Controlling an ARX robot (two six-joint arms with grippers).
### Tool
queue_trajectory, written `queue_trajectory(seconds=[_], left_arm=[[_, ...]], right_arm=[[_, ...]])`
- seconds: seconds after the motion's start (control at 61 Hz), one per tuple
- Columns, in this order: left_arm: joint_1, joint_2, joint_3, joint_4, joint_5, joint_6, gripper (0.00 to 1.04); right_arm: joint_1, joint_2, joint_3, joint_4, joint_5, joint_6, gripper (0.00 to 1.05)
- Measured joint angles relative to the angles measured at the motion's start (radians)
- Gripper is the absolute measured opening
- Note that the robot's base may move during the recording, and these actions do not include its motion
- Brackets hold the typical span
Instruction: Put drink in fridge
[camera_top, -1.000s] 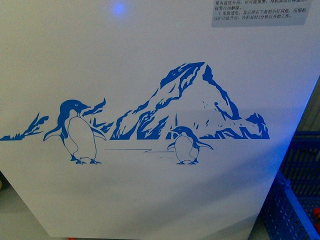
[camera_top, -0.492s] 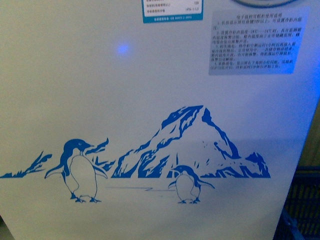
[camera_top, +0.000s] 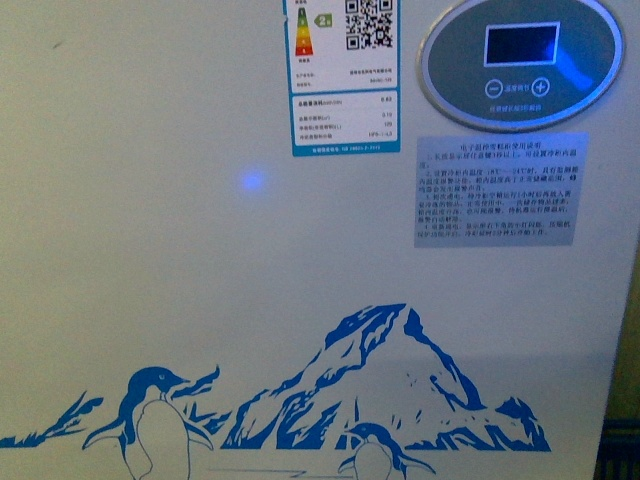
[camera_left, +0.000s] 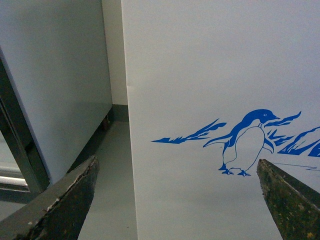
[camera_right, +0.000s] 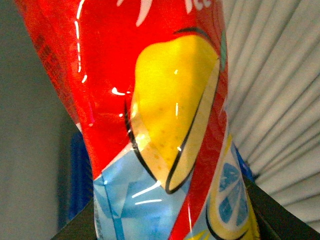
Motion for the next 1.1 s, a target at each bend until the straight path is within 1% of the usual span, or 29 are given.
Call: queue_trajectory(seconds=[0.115,0.18,0.311,0.41,0.492,0.574,0.59,0.705,0.836,0.918,1.049,1.098], left_arm=[[0.0,0.0,0.0,0.0,0.0,0.0,0.97],[0.0,0.0,0.0,0.0,0.0,0.0,0.97],[0.0,0.0,0.0,0.0,0.0,0.0,0.97],[0.0,0.0,0.0,0.0,0.0,0.0,0.97],[0.0,0.0,0.0,0.0,0.0,0.0,0.97],[0.0,0.0,0.0,0.0,0.0,0.0,0.97],[0.0,0.0,0.0,0.0,0.0,0.0,0.97],[0.0,0.0,0.0,0.0,0.0,0.0,0.97],[0.0,0.0,0.0,0.0,0.0,0.0,0.97],[0.0,0.0,0.0,0.0,0.0,0.0,0.97],[0.0,0.0,0.0,0.0,0.0,0.0,0.97],[0.0,0.0,0.0,0.0,0.0,0.0,0.97]], right_arm=[[0.027,-0.232,0.01,-0.104,-0.027,0.065,0.48],[0.055,-0.343,0.01,-0.15,-0.019,0.115,0.48],[0.1,-0.443,0.01,-0.193,0.006,0.177,0.47],[0.163,-0.527,0.008,-0.235,0.061,0.22,0.47],[0.234,-0.6,-0.004,-0.252,0.13,0.239,0.47],[0.286,-0.65,-0.008,-0.267,0.172,0.243,0.47],[0.31,-0.674,-0.009,-0.273,0.199,0.243,0.47],[0.376,-0.745,-0.016,-0.294,0.256,0.241,0.47],[0.467,-0.841,-0.032,-0.349,0.356,0.243,0.47],[0.519,-0.873,-0.054,-0.329,0.422,0.243,0.47],[0.594,-0.879,-0.086,-0.275,0.477,0.226,0.47],[0.605,-0.879,-0.095,-0.266,0.489,0.213,0.47]])
